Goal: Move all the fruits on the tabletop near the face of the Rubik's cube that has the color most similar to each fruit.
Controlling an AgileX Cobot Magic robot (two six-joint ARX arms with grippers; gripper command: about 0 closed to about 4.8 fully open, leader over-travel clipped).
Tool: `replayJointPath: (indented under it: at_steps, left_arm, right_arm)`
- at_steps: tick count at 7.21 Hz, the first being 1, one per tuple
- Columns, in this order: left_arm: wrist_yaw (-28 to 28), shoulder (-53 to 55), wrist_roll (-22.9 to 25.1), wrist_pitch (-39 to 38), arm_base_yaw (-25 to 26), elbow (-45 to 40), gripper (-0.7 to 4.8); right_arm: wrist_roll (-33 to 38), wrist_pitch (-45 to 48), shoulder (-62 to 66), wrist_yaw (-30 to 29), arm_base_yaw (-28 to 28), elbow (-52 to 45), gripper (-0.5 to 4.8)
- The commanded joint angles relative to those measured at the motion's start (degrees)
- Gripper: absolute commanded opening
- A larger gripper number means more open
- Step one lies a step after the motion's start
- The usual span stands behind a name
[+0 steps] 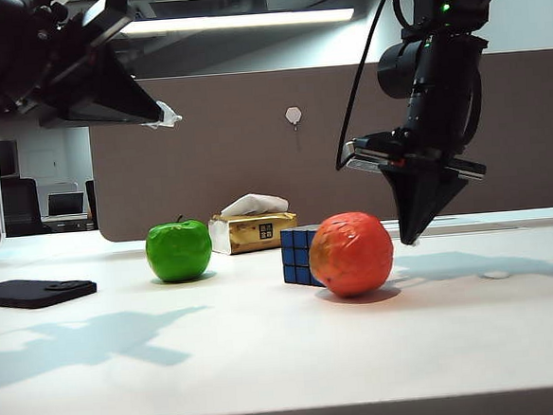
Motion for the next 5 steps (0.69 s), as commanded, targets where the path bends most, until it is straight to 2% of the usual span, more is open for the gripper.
replayJointPath:
  at_steps: [1,2,3,4,5]
  left_arm:
    - [0.26,-0.09,-0.07,0.74,0.00,0.24,-0.05]
    - [0.26,-0.09,-0.09,0.79,0.00,0.24,-0.05]
    - [0.28,-0.11,-0.11,0.79,0.00,0.24,-0.05]
    - [0.28,-0.09,-0.11,0.79,0.00,0.24,-0.05]
    - [0.28,-0.11,-0.11,0.76,0.00,0.24,-0.05]
  right_arm:
    - [-0.42,-1.97,-4.72,-0.35,1.05,0.17,-0.01]
    - [0.55,-3.28,-7.61,-0.96,1.55,0.17,-0.01]
    - [1.86,-8.28,-7.82,-5.35,1.57,0.15,-0.01]
    - [1.75,-11.41,-7.91,-7.85,5.53,-0.04,-0.01]
    - [1.75,-11.28,-7.91,-7.85,6.67,-0.04,-0.01]
